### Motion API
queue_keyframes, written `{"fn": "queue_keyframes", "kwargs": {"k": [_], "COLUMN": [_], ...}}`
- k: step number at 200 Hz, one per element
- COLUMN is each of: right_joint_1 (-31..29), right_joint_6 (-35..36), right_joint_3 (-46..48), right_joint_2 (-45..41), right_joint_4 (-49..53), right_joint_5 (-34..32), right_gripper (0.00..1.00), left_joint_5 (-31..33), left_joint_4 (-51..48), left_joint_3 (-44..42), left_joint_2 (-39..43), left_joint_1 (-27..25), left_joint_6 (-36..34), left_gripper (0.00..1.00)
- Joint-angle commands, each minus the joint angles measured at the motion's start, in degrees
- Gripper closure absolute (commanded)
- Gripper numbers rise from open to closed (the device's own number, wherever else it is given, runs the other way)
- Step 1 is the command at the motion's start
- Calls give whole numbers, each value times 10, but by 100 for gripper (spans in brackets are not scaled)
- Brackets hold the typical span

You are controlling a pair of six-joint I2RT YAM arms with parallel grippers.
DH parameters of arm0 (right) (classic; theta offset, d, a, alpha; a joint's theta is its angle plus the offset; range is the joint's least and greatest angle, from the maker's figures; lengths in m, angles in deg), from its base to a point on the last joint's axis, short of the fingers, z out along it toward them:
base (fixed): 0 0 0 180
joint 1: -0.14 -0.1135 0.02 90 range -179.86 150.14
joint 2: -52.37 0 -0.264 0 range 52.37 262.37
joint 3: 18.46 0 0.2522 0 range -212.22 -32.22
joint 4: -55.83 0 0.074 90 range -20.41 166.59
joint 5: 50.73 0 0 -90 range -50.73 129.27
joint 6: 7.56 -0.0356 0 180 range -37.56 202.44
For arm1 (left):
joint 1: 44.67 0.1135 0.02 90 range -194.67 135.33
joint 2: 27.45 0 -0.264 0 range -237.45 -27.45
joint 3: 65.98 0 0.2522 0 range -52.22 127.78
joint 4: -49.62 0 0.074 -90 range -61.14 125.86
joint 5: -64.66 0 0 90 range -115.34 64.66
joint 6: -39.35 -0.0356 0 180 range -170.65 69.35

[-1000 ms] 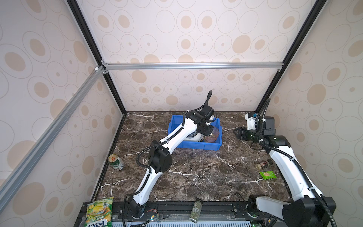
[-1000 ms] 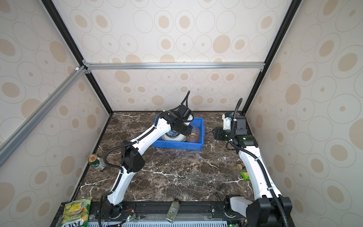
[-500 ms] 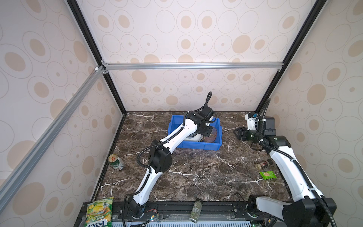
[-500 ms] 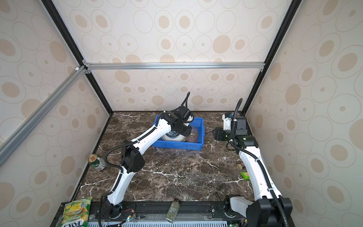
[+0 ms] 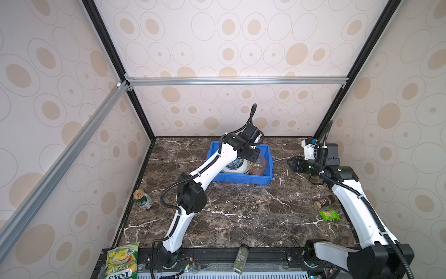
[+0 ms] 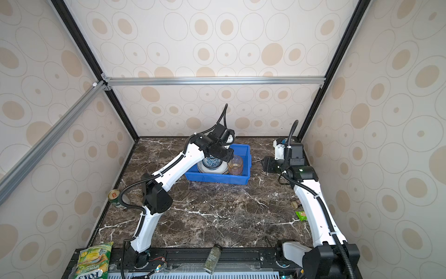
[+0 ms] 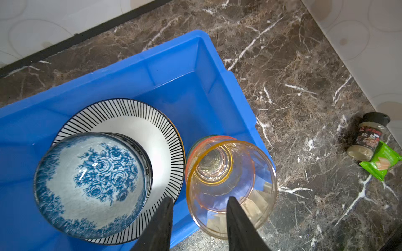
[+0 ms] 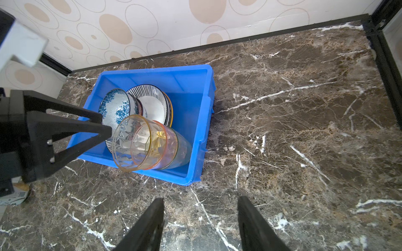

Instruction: Place the mixed dishes into the plastic bin

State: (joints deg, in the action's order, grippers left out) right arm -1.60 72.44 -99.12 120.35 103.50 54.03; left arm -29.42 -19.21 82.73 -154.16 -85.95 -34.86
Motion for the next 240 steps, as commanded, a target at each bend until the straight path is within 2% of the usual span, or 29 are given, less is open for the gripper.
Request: {"fn": "queue_keyframes", "kwargs": {"k": [1, 38, 91, 130, 160, 202, 217, 240], "right_joint_1": [4, 3, 3, 3, 3, 3, 3, 3], "right_joint_6": [2, 1, 3, 12, 13, 17, 27, 25], "right_joint_3": [-21, -32, -43, -24, -5, 23, 37, 71], "right_joint_2": [-5, -3, 3, 24, 44, 53, 52, 47], "right_joint_4": [9, 10, 12, -8, -30, -57, -69, -110], "right_joint_5": [-2, 1, -5, -24, -35, -79, -87, -99], "right_gripper": [42, 42, 41, 40, 40, 39, 39, 38], "left_joint_5": [31, 52, 33, 62, 146, 182, 206, 238], "left_joint_4": [5, 50, 194, 273, 355, 511, 599, 685], "left_joint_3": [-15, -103, -313, -445, -552, -702, -772, -850], "left_joint_2": [47, 124, 272, 345, 376, 410, 420, 429], "left_joint_1": [12, 41, 144, 207, 245, 278, 283, 293], "left_joint_6": [-6, -13, -6, -7, 8, -25, -51, -47], "left_gripper": [58, 56, 54, 53, 52, 50, 50, 49]}}
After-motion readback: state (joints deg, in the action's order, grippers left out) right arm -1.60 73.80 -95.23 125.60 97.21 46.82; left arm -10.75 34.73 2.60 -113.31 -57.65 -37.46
